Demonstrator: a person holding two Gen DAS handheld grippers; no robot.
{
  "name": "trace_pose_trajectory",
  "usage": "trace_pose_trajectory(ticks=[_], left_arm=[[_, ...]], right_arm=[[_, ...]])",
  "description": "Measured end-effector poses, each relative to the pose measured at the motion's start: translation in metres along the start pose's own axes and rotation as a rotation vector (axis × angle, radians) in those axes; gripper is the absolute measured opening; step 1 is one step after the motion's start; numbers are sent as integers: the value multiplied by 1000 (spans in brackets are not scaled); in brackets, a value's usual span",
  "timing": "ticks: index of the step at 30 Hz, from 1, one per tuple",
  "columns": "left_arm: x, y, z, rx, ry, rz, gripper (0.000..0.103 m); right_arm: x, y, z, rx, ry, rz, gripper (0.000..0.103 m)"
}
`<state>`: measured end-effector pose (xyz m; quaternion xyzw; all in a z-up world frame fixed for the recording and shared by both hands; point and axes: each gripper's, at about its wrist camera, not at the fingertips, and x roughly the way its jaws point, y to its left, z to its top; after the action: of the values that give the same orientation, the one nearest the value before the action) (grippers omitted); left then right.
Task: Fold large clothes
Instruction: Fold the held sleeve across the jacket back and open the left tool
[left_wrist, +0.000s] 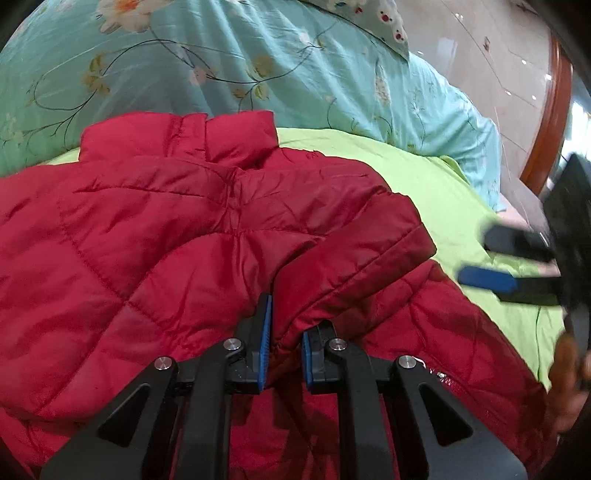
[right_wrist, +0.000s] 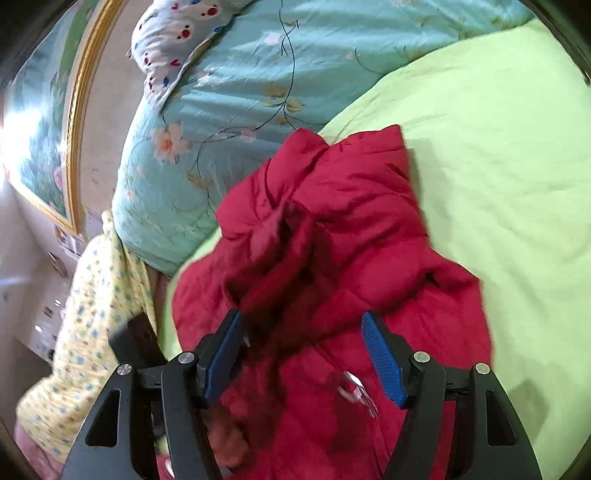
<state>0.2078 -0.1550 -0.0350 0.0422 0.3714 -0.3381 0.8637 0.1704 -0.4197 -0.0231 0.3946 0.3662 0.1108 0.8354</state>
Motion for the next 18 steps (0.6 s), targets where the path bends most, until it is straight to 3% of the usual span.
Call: trace_pose_trajectory(ticks=[6, 7, 9, 11, 13, 15, 18], left_arm=[[5, -7, 0, 38, 9, 29, 12], [5, -7, -1, 40, 12, 34, 12], [8, -7, -2, 39, 20, 40, 13], [7, -7, -2, 43, 22, 35, 14], [5, -7, -2, 40, 31, 23, 25], [0, -6, -3, 28, 38, -6, 43], [-14, -4, -7, 23, 33, -26, 47]], right_arm=[[50, 0, 21, 49, 76, 65, 70], [59, 2, 23, 44, 91, 77, 65], [64, 5, 27, 19, 94, 52, 31], [64, 6, 28, 11, 95, 39, 27], [62, 10, 28, -23, 88, 15, 18], [57, 12, 25, -50, 78, -10, 12], [48, 8, 25, -49, 56, -12, 10]])
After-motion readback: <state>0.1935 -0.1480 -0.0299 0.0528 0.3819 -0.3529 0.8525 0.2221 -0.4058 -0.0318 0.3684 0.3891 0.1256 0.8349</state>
